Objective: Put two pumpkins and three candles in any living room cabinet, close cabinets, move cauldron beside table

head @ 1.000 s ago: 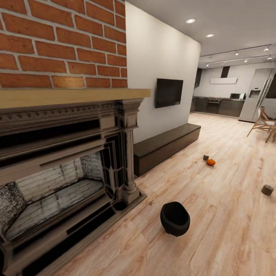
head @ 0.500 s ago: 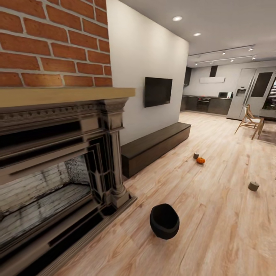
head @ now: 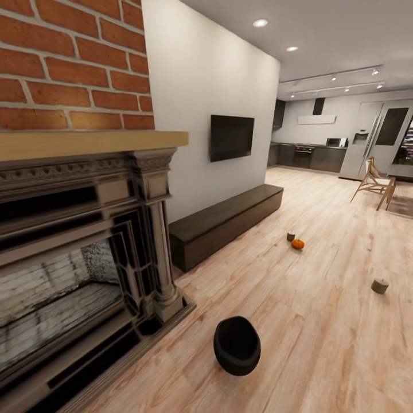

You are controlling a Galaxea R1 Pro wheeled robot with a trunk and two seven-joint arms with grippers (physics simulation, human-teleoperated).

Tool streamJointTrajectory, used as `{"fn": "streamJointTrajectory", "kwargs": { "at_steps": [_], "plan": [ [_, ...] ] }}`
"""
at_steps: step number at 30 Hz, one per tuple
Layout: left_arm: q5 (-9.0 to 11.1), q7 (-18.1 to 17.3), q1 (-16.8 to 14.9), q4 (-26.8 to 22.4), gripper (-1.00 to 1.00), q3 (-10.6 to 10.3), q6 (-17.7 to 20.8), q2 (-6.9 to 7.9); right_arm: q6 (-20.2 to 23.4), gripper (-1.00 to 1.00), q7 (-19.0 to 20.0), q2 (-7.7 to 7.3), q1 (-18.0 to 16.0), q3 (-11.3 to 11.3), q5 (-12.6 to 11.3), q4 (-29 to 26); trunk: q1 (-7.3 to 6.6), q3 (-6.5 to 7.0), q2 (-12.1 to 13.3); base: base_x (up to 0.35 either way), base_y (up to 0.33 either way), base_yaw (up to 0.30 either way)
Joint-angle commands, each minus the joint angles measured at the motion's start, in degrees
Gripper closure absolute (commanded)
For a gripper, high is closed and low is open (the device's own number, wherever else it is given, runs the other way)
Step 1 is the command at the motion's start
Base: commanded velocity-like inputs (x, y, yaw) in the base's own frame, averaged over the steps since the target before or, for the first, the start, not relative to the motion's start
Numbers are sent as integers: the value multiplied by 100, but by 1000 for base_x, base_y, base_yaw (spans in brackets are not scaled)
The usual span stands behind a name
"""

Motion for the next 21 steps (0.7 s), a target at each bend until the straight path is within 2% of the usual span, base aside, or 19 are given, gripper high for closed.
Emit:
{"fn": "streamJointTrajectory", "kwargs": {
  "at_steps": [1,19,20,21],
  "plan": [
    [56,8,-1,-8,-100,0,12,-1,29,-100,7,5,-1,-16,-22,-9,2,-6,-3,259,-197,0],
    [66,-1,-15,-47,-100,0,70,-14,65,-100,51,16,-6,-25,-56,-101,2,-6,-3,264,-194,0],
    [74,-12,-21,-117,-100,-3,185,-38,143,-100,52,26,-13,-19,-58,-263,2,-6,-3,265,-193,0],
    [79,-20,-54,-273,-100,-5,498,-81,381,-100,48,36,-28,-10,-60,-554,2,-6,-3,264,-193,0]
  ]
}}
